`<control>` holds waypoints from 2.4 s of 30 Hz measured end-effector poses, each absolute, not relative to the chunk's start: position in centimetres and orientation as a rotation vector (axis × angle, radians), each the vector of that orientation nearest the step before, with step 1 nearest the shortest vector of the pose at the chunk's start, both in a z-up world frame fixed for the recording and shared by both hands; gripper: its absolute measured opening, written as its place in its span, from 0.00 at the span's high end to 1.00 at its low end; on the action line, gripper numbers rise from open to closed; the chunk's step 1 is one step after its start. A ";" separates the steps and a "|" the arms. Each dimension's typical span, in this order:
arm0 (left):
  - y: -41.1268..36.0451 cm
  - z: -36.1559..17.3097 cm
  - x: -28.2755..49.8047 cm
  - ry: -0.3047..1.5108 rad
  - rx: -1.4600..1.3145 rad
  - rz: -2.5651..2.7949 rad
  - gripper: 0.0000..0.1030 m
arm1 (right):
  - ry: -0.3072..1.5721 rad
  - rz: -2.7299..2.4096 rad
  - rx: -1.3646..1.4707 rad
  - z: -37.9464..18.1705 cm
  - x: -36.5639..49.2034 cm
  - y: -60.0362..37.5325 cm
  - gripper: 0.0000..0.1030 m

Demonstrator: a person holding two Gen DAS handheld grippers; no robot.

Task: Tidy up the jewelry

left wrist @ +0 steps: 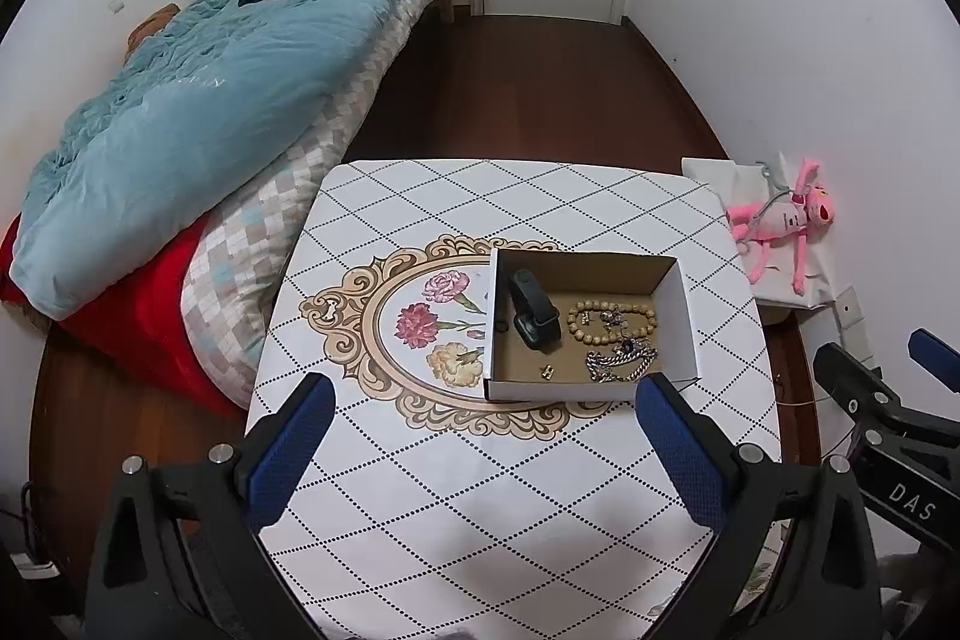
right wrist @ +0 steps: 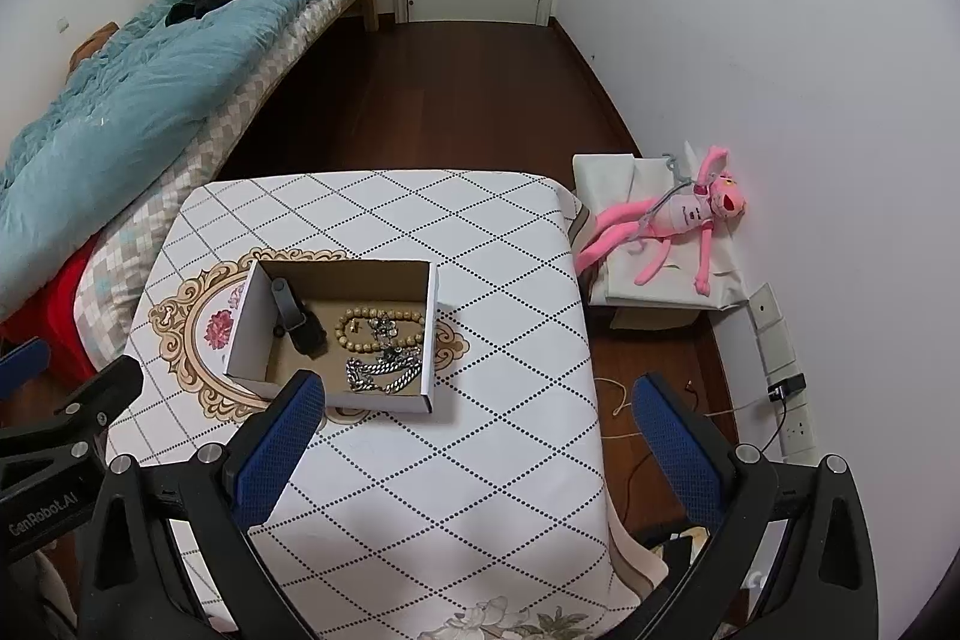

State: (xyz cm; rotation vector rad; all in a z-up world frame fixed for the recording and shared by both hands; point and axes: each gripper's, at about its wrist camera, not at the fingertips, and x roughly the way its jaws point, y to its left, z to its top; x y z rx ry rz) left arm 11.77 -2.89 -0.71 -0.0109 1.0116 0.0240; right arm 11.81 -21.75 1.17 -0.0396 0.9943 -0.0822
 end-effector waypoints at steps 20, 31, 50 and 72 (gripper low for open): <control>-2.2 -1.0 11.5 1.011 -0.017 0.020 0.01 | 1.010 -0.071 -0.051 0.9 11.7 -21.3 0.00; -2.0 -0.8 11.5 1.014 -0.023 0.014 0.01 | 1.011 -0.067 -0.049 1.0 11.6 -21.3 0.00; -2.0 -1.6 11.5 1.042 -0.023 0.007 0.01 | 1.031 -0.061 -0.051 0.5 11.8 -21.4 0.00; -2.1 -1.7 11.6 1.038 -0.019 0.001 0.01 | 1.036 -0.056 -0.054 0.2 11.8 -21.3 0.00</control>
